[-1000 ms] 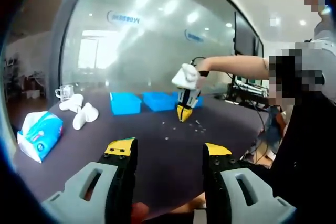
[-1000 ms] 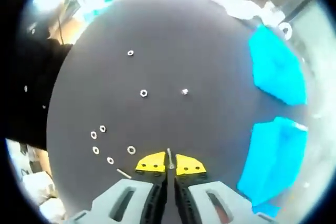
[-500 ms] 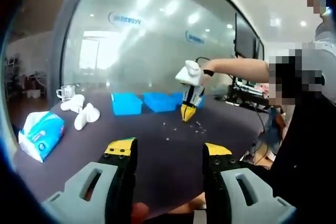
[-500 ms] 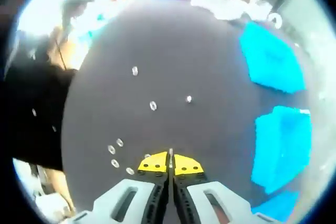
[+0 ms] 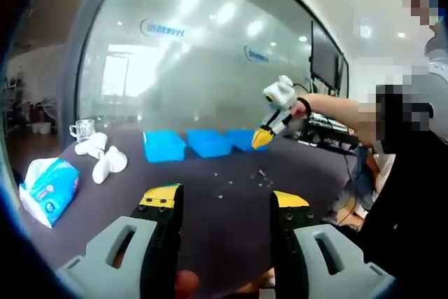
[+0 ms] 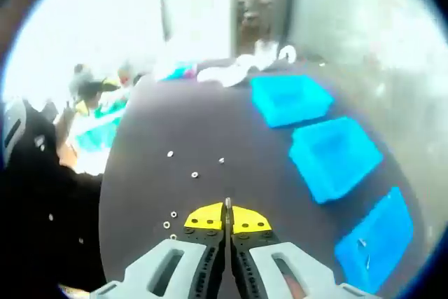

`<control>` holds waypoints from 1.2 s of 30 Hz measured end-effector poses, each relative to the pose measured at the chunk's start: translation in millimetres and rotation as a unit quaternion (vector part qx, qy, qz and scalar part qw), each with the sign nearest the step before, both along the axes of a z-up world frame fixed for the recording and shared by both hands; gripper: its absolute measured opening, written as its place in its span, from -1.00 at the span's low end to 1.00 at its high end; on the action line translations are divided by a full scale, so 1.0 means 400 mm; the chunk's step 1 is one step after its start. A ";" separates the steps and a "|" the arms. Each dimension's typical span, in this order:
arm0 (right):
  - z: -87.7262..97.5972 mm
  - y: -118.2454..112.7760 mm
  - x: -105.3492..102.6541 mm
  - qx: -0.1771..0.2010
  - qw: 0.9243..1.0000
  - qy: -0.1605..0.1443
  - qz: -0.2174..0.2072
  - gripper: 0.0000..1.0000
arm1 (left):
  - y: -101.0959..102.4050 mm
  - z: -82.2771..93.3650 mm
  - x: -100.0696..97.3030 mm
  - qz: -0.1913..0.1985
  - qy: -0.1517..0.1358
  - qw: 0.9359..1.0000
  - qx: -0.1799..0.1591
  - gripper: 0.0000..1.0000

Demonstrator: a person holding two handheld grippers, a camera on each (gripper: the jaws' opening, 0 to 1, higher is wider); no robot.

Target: Sort the screws, nuts, and washers into the corresponding bins

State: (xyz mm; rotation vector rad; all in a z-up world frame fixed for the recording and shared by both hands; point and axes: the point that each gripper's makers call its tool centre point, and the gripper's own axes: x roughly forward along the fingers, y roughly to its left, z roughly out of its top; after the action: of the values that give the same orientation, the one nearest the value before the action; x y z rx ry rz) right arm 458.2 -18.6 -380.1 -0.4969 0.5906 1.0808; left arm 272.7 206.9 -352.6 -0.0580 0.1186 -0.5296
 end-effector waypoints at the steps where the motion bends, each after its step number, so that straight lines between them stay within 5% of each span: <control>1: 0.010 -0.017 0.008 0.008 1.000 -0.015 -0.016 -1.00 | -0.005 0.000 0.002 -0.003 0.000 1.000 0.002 -0.04; 5: 0.047 -0.085 0.011 0.045 0.993 -0.075 -0.083 -1.00 | -0.020 0.007 0.010 -0.011 -0.003 1.000 0.003 -0.04; 10: 0.102 -0.159 0.002 0.115 0.969 -0.126 -0.177 -1.00 | -0.028 0.023 0.026 -0.013 -0.010 1.000 0.004 -0.04; 13: 0.121 -0.210 -0.032 0.134 0.948 -0.173 -0.231 -1.00 | -0.039 0.031 0.034 -0.016 -0.015 1.000 0.002 -0.04; 16: 0.129 -0.240 -0.069 0.159 0.933 -0.191 -0.259 -1.00 | -0.055 0.032 0.034 -0.024 -0.017 1.000 0.011 -0.04; 19: 0.145 -0.271 -0.107 0.197 0.909 -0.213 -0.299 -1.00 | -0.066 0.034 0.032 -0.030 -0.018 0.999 0.013 -0.04; 21: 0.144 -0.287 -0.131 0.204 0.902 -0.223 -0.309 -1.00 | -0.069 0.037 0.035 -0.032 -0.019 0.999 0.013 -0.04; 27: 0.190 -0.365 -0.171 0.234 0.857 -0.270 -0.372 -1.00 | -0.067 0.048 0.043 -0.028 -0.026 0.999 0.009 -0.04; 30: 0.202 -0.375 -0.183 0.238 0.848 -0.282 -0.381 -1.00 | -0.066 0.050 0.046 -0.025 -0.028 0.999 0.007 -0.04; 36: 0.218 -0.382 -0.159 0.224 0.842 -0.300 -0.388 -1.00 | -0.067 0.051 0.047 -0.025 -0.030 0.999 0.000 -0.04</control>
State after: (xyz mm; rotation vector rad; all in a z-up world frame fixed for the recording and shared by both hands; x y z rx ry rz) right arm 394.6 -171.2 -292.8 -0.1237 -0.0564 0.2181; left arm 291.6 180.1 -332.0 -0.0381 0.0608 -0.5803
